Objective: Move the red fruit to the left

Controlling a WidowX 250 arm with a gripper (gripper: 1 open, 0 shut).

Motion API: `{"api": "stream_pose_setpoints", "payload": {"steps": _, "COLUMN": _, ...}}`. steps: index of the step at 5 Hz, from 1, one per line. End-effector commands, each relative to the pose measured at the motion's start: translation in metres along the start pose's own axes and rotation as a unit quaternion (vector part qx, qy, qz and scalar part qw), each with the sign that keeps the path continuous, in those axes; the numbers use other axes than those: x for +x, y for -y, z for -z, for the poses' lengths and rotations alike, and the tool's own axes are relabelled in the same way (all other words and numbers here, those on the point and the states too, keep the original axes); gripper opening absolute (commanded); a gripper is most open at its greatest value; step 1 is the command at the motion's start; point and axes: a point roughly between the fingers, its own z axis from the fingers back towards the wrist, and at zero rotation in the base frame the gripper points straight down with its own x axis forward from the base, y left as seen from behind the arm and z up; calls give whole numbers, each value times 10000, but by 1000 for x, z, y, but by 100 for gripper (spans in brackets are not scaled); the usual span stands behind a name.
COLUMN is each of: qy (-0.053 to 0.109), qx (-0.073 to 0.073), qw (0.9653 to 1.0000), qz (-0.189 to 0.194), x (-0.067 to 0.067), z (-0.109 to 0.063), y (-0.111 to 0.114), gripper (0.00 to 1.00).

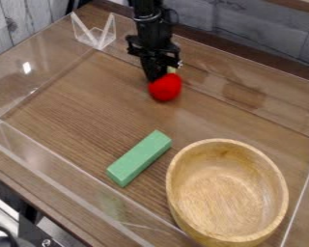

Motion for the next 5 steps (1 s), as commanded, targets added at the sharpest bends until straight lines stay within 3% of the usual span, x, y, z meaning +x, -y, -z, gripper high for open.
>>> {"api": "stream_pose_setpoints", "payload": {"steps": 1, "qy": 437, "qx": 82, "qw": 9986, "qz": -278, "x": 2, "z": -41, "y": -10, "gripper": 0}}
{"api": "stream_pose_setpoints", "payload": {"steps": 2, "qy": 587, "qx": 56, "qw": 9964, "qz": -611, "x": -1, "z": -59, "y": -22, "gripper": 0}}
{"api": "stream_pose_setpoints", "payload": {"steps": 4, "qy": 652, "qx": -71, "qw": 9967, "qz": -479, "x": -11, "z": -82, "y": -36, "gripper": 0}}
{"api": "stream_pose_setpoints", "payload": {"steps": 5, "qy": 667, "qx": -110, "qw": 9957, "qz": -636, "x": -16, "z": -86, "y": -44, "gripper": 0}}
